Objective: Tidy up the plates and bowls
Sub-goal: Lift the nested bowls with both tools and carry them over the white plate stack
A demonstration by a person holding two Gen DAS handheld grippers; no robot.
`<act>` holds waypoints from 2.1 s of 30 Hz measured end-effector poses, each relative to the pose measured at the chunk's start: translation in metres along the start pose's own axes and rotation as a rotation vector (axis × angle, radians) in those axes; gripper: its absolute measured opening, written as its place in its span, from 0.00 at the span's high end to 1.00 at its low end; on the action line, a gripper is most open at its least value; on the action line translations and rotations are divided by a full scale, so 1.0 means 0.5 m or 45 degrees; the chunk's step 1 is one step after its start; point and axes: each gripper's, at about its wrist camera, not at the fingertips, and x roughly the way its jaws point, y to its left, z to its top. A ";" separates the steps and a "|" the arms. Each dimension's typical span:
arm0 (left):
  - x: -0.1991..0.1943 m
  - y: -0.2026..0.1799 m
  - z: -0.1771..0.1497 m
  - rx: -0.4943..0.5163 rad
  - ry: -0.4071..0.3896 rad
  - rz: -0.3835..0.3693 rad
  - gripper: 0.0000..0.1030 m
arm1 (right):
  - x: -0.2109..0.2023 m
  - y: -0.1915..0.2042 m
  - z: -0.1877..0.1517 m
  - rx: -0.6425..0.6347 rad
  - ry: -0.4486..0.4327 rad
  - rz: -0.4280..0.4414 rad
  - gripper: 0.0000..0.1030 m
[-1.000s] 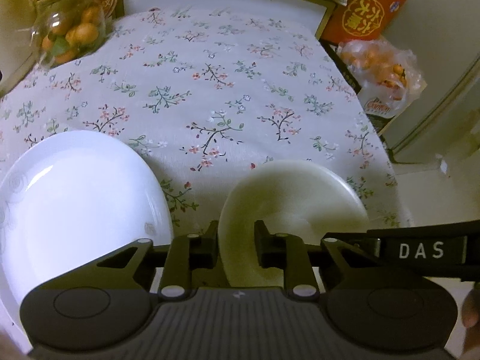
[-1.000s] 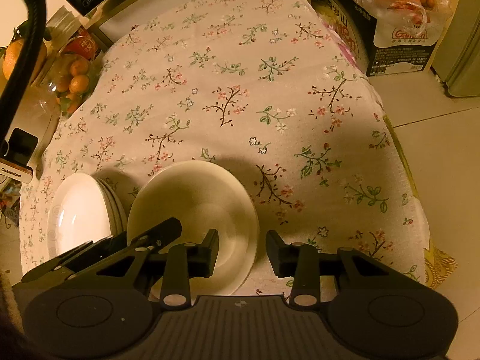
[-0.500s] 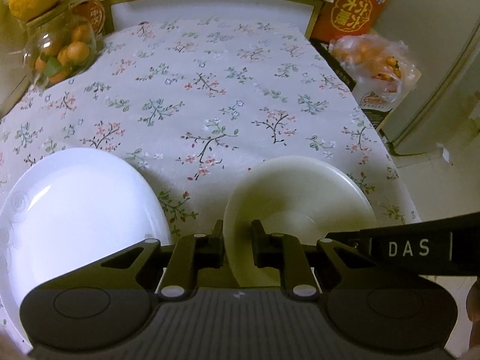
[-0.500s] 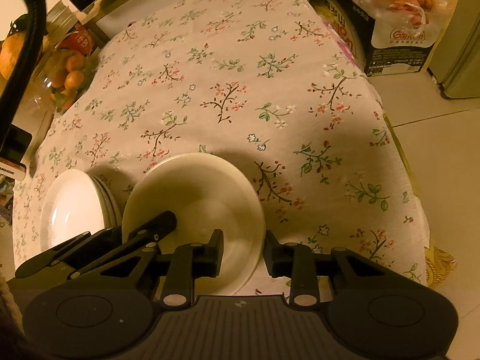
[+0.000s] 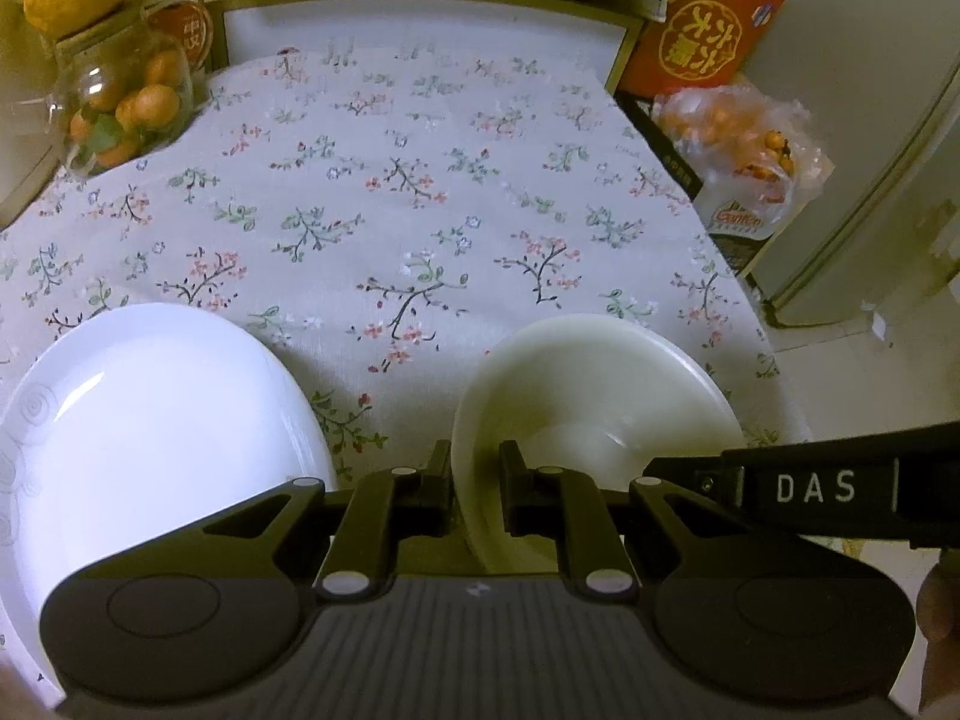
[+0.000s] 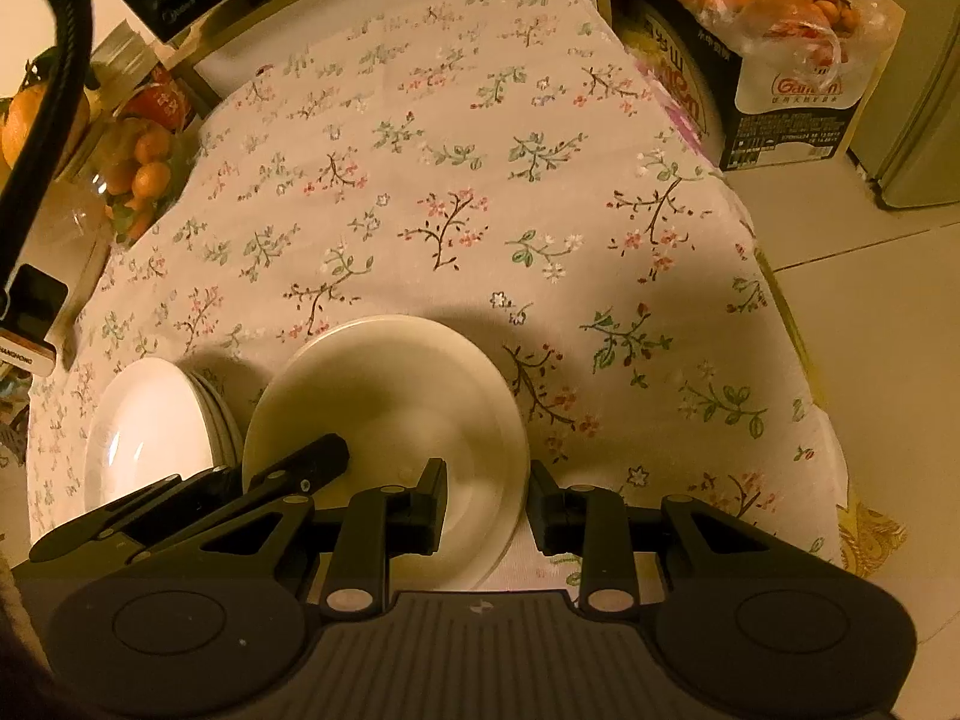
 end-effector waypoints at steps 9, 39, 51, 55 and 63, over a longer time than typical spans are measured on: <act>-0.014 -0.016 -0.003 0.022 -0.037 0.006 0.87 | -0.015 -0.003 0.001 0.002 -0.046 -0.019 0.72; -0.082 0.021 0.015 -0.028 -0.181 0.054 0.87 | -0.079 0.079 0.015 -0.111 -0.308 -0.013 0.72; -0.108 0.093 0.005 -0.091 -0.193 0.108 0.87 | -0.070 0.168 0.012 -0.195 -0.300 0.025 0.72; -0.117 0.119 0.001 -0.112 -0.193 0.124 0.87 | -0.064 0.198 0.008 -0.219 -0.294 0.035 0.73; -0.130 0.177 -0.010 -0.168 -0.195 0.156 0.87 | -0.048 0.263 -0.001 -0.283 -0.287 0.057 0.72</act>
